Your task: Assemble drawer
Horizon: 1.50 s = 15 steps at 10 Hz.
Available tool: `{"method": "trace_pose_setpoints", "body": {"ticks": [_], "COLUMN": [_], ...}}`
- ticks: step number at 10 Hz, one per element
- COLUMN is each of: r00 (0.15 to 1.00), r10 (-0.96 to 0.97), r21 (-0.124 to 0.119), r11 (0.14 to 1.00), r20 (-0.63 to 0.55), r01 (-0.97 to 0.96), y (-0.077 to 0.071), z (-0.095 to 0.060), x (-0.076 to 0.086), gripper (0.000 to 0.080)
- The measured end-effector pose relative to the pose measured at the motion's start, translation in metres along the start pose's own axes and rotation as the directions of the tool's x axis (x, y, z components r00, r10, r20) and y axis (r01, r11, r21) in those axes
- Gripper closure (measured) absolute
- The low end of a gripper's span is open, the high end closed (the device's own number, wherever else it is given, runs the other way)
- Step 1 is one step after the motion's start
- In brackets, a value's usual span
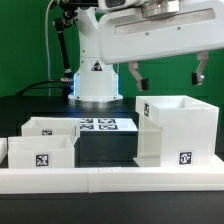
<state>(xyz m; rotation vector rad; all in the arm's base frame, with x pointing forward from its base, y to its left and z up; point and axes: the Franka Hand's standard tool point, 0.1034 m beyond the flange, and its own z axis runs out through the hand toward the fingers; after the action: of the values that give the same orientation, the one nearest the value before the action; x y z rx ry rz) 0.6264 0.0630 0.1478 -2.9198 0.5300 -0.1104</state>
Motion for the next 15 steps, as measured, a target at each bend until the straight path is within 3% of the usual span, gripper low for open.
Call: {"method": "trace_pose_setpoints", "body": {"ticks": [1,4,5,6,7,11,12,13,15], "r00": [0.992,0.949,0.897,0.819,0.796,0.746,0.757,0.756,0.754], "r10": [-0.129,-0.314,-0.441,-0.573,-0.605,-0.665,-0.652,-0.653,-0.655], "r21": [-0.002,-0.002,-0.014,-0.042,-0.052,-0.076,-0.071,-0.064,-0.064], "r11": [0.992,0.949,0.897,0.818,0.795,0.743,0.754,0.753,0.752], "r20": [0.001,0.004,0.007,0.018,0.023,0.033,0.043,0.045,0.046], "r01": [0.129,0.314,0.441,0.574,0.605,0.665,0.653,0.655,0.656], "y": [0.007,0.008,0.011,0.024,0.041,0.133,0.139,0.131,0.132], "z": [0.0,0.002,0.002,0.003,0.003,0.012,0.017,0.018,0.019], "x": [0.002,0.001,0.002,0.004,0.003,0.01,0.009,0.007,0.007], "gripper": [0.015,0.015,0.015,0.015,0.015,0.015,0.015,0.015,0.015]}}
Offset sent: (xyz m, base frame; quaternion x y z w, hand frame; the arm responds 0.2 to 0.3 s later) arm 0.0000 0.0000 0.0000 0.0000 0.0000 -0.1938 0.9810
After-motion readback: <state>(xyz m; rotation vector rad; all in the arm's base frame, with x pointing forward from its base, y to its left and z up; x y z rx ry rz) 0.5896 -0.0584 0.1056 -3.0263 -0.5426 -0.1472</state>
